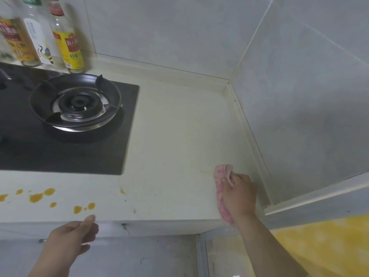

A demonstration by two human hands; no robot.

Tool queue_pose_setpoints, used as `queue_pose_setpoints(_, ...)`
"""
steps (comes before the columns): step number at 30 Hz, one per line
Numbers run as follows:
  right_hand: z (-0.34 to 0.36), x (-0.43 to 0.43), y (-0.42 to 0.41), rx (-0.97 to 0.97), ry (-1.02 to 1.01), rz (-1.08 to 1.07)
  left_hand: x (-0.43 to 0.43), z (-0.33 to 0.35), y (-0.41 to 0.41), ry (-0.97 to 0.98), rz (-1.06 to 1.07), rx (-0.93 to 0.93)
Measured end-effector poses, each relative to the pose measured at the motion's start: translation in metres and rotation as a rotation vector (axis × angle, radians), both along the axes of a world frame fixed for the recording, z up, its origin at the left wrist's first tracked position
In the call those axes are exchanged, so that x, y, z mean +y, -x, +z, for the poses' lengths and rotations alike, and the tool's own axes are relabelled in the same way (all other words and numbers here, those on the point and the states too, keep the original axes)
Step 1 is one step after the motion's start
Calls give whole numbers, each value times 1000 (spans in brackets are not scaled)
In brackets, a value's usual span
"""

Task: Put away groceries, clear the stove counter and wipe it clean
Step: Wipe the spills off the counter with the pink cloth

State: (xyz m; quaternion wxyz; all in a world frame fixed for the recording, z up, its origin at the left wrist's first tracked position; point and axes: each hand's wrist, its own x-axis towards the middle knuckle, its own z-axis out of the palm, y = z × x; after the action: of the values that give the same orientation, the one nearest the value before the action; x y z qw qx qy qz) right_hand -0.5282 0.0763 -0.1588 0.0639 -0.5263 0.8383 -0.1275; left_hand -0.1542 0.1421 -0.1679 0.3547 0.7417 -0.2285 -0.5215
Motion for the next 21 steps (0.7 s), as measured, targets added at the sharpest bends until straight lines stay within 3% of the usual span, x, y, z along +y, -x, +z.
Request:
queue_pose_setpoints(6, 2, -6, -6, 9, 6, -34, -1, -1, 0, -19, 9, 5)
queue_pose_setpoints(21, 0, 19, -196, -102, 73, 439, 0, 6, -7, -29, -39, 60)
